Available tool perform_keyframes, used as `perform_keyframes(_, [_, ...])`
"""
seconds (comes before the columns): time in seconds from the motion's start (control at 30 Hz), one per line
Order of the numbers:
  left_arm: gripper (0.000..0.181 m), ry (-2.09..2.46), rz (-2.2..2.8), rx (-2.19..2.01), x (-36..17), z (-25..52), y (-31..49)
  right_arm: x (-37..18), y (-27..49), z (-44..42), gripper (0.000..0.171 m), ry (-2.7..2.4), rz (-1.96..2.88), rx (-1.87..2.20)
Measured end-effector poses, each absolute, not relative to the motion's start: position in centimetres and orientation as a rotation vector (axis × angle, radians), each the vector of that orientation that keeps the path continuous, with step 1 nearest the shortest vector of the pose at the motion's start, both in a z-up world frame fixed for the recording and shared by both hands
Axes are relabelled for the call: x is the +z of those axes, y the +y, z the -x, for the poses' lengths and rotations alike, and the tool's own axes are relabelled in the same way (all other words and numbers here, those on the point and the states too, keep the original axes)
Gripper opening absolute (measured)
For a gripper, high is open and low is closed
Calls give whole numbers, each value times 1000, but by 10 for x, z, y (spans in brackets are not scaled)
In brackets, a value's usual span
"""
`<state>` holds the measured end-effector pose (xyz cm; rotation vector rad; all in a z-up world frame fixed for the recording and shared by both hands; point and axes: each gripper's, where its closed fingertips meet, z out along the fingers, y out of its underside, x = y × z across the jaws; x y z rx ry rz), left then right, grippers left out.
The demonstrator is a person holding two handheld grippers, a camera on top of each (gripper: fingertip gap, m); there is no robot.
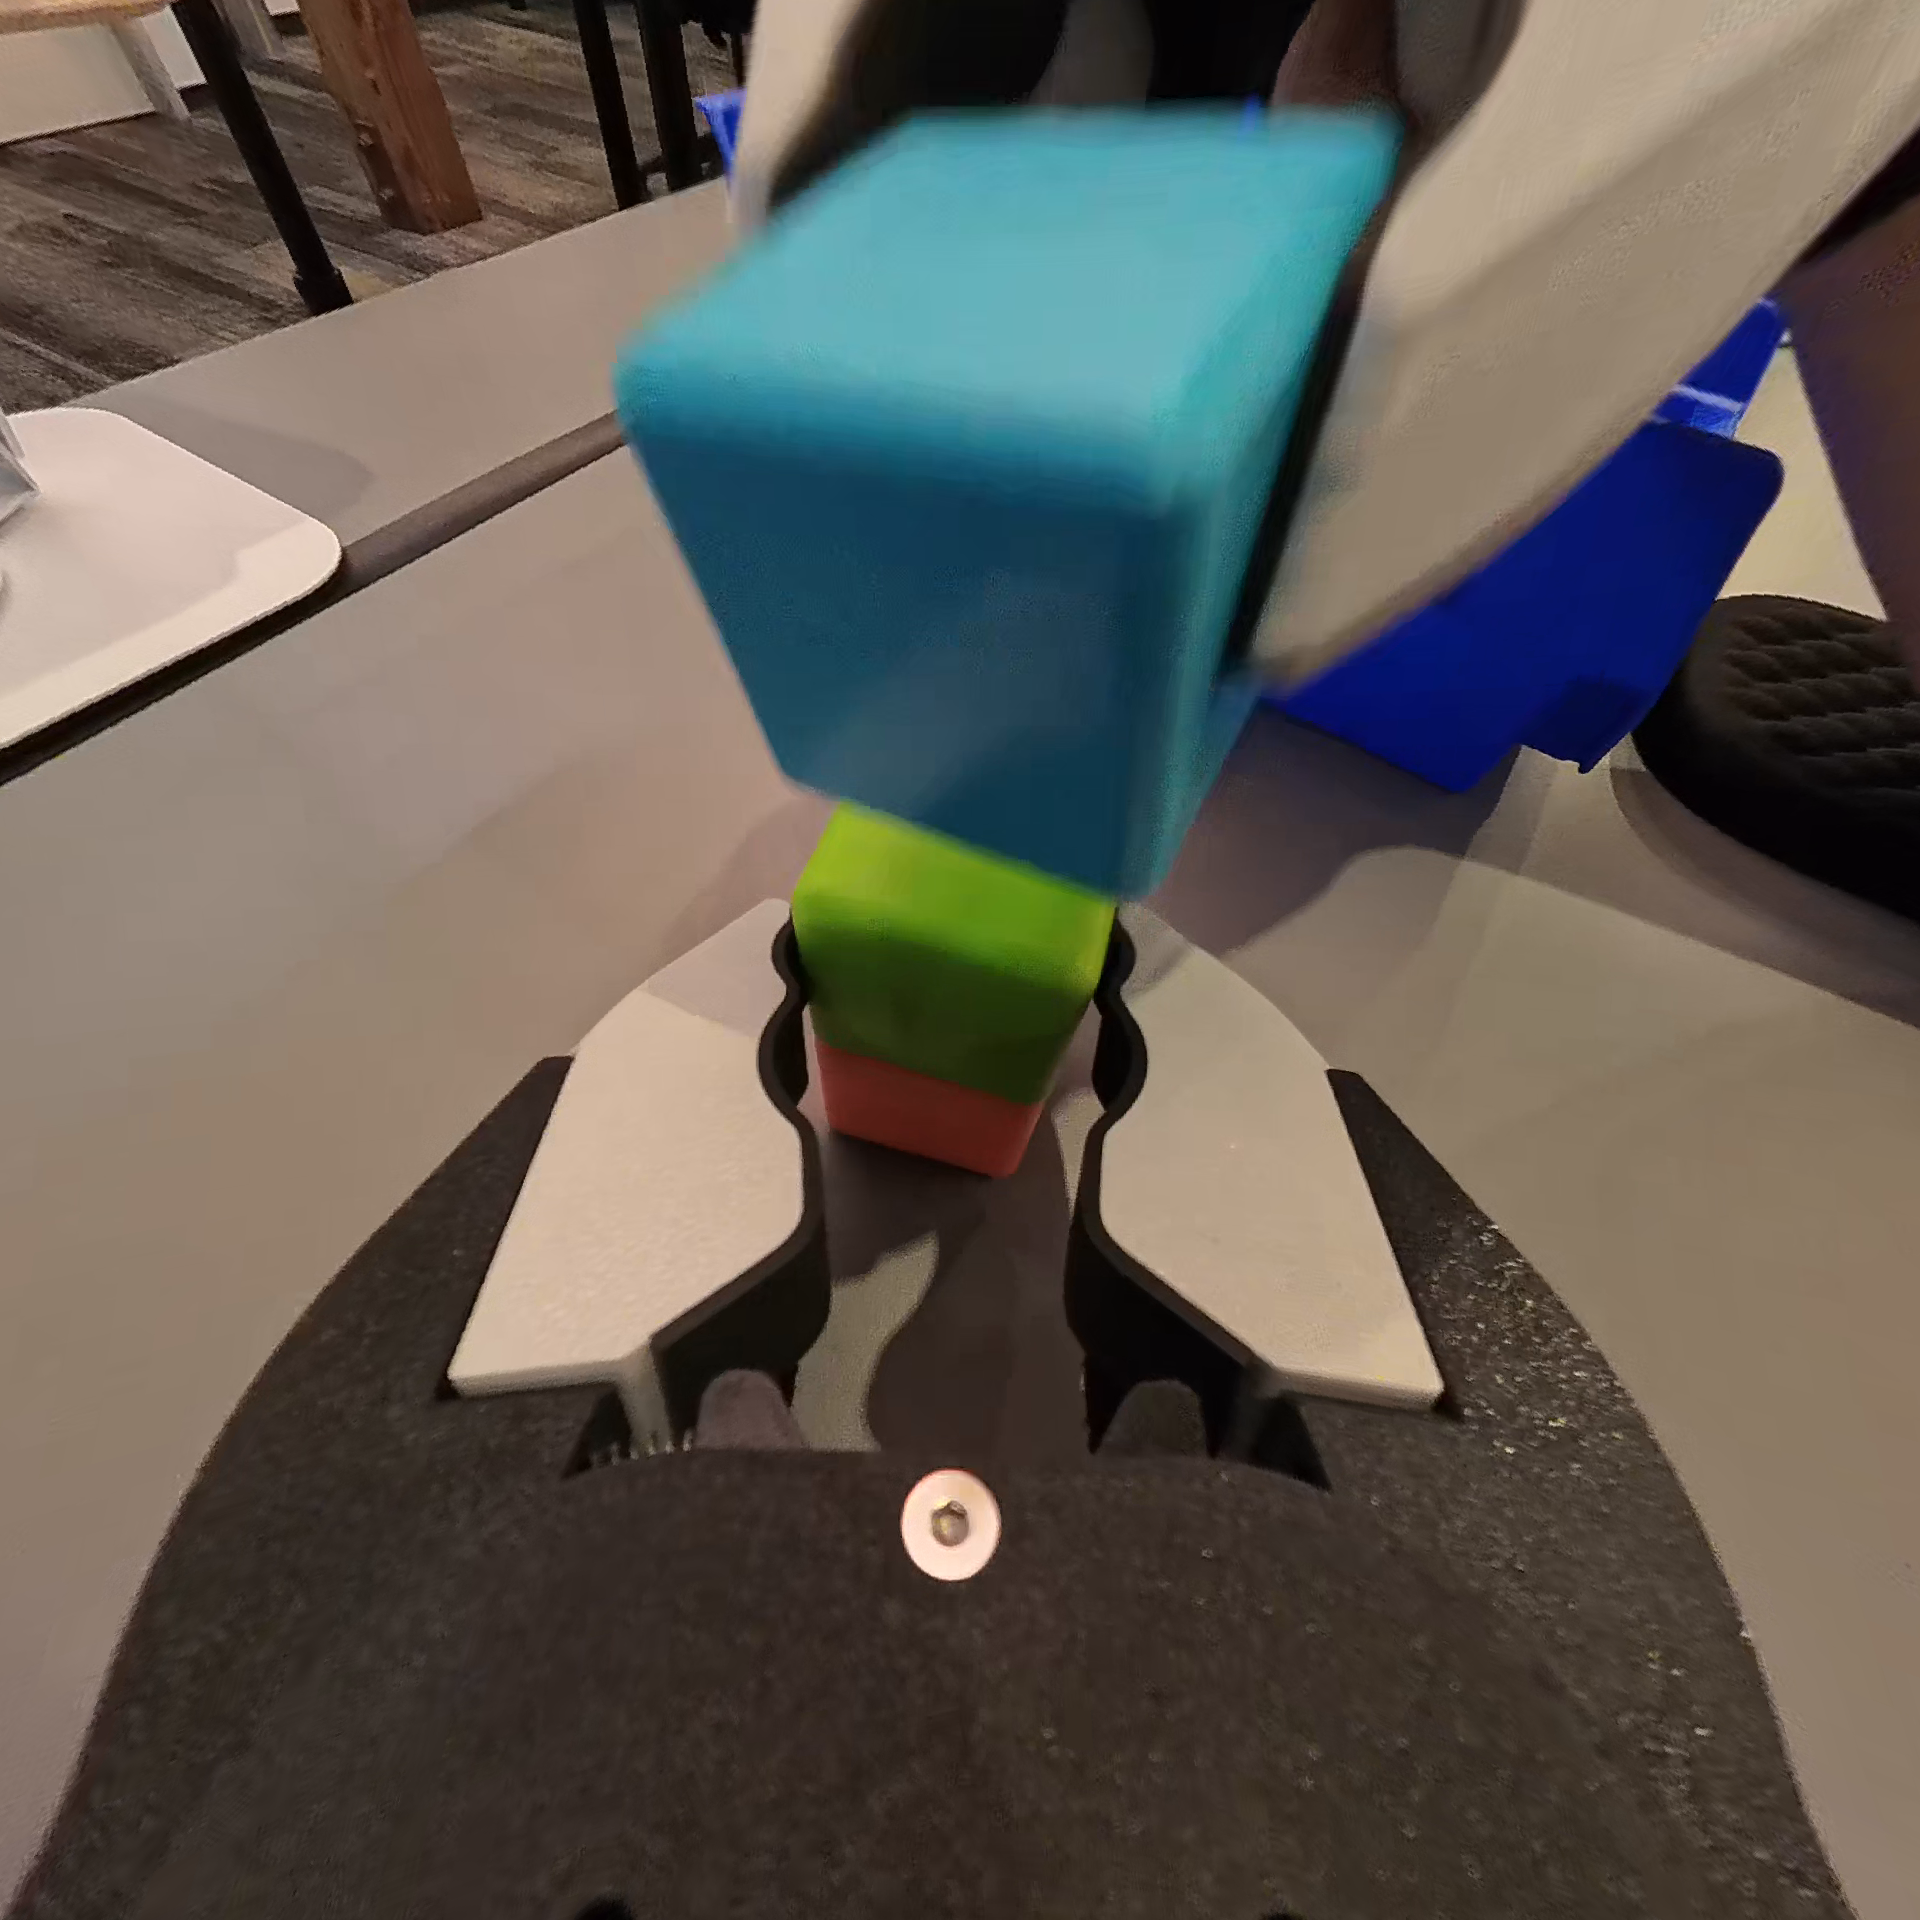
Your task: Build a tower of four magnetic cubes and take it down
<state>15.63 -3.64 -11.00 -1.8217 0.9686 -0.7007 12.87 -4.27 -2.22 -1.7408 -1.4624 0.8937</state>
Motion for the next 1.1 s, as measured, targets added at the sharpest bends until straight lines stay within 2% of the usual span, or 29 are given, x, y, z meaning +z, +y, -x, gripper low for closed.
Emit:
perform_keyframes(0.13, [53, 969, 1822, -701, -110, -156, -36, 18, -27, -165, 51, -1332, 1692, 742])
perform_keyframes(0.27, [53, 970, 1822, -700, -110, -156, -36, 57, 21, -260, 51, -943, 1735, 404])
perform_keyframes(0.4, [53, 969, 1823, -697, -110, -156, -36, 0, 64, -352, 51, -597, 2015, 270])
perform_keyframes(0.63, [52, 970, 1823, -691, -110, -157, -36, -99, 92, -366, 51, -492, 2297, 207])
perform_keyframes(0.87, [52, 968, 1827, -689, -111, -157, -36, -136, 96, -357, 51, -581, 2382, 118])
perform_keyframes(1.07, [52, 981, 1864, -683, -116, -156, -37, -146, 90, -360, 54, -611, 2437, 123])
perform_keyframes(1.1, [57, 990, 1879, -683, -118, -156, -38, -145, 89, -361, 56, -615, 2444, 129])
